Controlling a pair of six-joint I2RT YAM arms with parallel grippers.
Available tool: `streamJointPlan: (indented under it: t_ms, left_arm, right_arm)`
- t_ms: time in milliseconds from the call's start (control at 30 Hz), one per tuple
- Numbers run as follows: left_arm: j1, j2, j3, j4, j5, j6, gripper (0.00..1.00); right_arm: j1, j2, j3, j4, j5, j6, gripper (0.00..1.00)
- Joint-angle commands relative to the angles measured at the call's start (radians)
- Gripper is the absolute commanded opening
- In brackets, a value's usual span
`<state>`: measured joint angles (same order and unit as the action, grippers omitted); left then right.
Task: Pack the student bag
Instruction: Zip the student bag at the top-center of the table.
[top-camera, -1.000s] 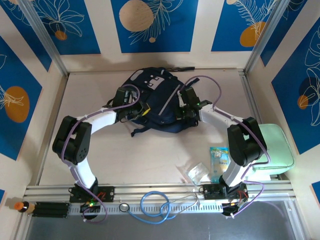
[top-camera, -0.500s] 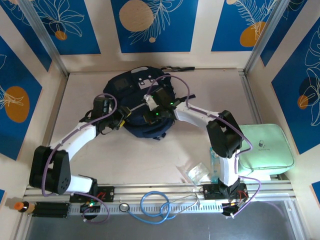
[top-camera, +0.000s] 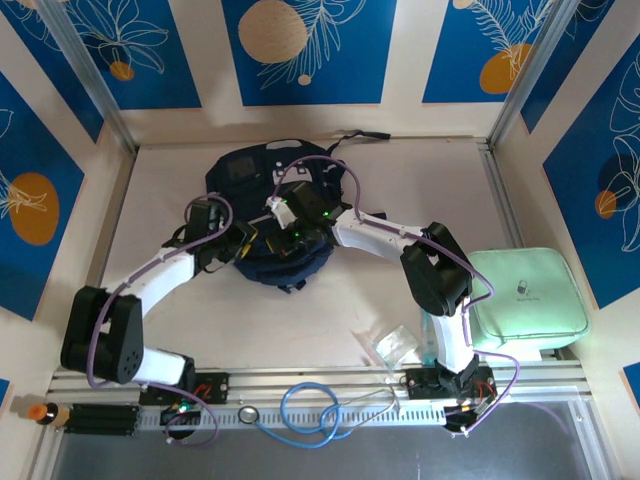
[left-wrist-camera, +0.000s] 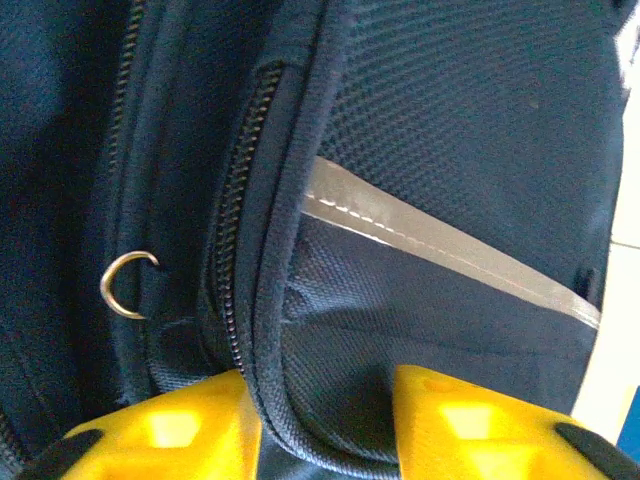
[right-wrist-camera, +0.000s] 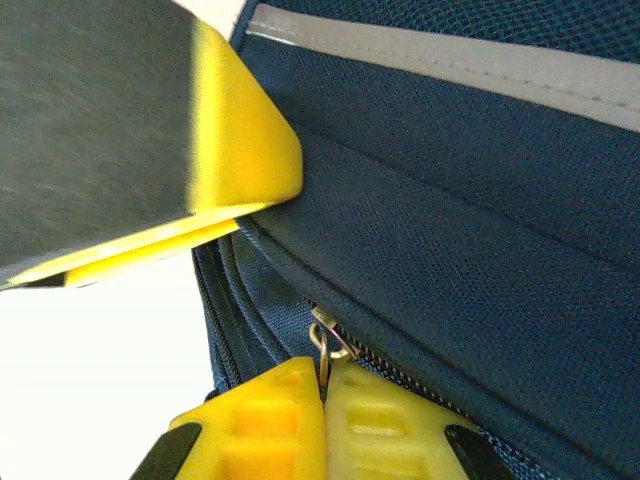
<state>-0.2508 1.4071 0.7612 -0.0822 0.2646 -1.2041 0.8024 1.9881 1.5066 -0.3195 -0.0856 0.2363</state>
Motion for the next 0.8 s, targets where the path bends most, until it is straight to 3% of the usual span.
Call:
streamJointPlan:
  t_ms: [0, 300, 567, 767]
  left_arm:
    - [0.002, 0.031, 0.047, 0.075, 0.003, -0.006, 0.30]
    - [0.017, 0.041, 0.049, 0.056, -0.030, 0.017, 0.00]
    - [0.030, 0.044, 0.055, 0.035, -0.019, 0.056, 0.00]
    - [0.035, 0.051, 0.062, 0.017, -0.003, 0.091, 0.00]
  right_arm:
    - [0.015, -0.005, 0.027, 0.000, -0.050, 0.006, 0.00]
    - [-0.030, -0.076, -0.087, -0.026, 0.080, -0.001, 0.00]
    - [-0.150, -0.160, -0.209, -0.081, 0.289, -0.028, 0.00]
    - [-0.232, -0.197, -0.235, -0.091, 0.309, -0.045, 0.00]
